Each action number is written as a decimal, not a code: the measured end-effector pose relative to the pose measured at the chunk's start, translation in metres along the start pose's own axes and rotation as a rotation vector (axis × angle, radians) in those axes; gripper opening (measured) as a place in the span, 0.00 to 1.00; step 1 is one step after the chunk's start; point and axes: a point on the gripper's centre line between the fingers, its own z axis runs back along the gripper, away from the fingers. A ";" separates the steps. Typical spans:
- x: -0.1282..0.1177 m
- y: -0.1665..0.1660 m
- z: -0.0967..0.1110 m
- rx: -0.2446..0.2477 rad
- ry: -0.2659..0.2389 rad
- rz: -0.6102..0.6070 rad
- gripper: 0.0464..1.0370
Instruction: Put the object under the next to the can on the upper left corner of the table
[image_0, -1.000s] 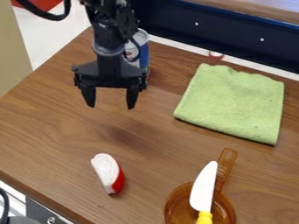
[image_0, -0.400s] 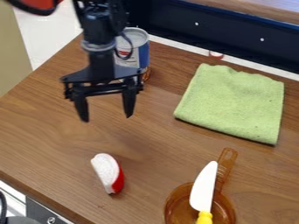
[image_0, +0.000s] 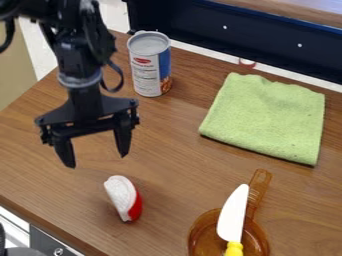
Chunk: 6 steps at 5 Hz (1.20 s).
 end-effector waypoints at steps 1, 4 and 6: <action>-0.009 -0.003 -0.009 -0.059 -0.044 0.070 0.96; -0.011 -0.011 -0.028 -0.105 0.001 0.269 0.96; -0.020 -0.011 -0.044 -0.093 -0.010 0.288 0.96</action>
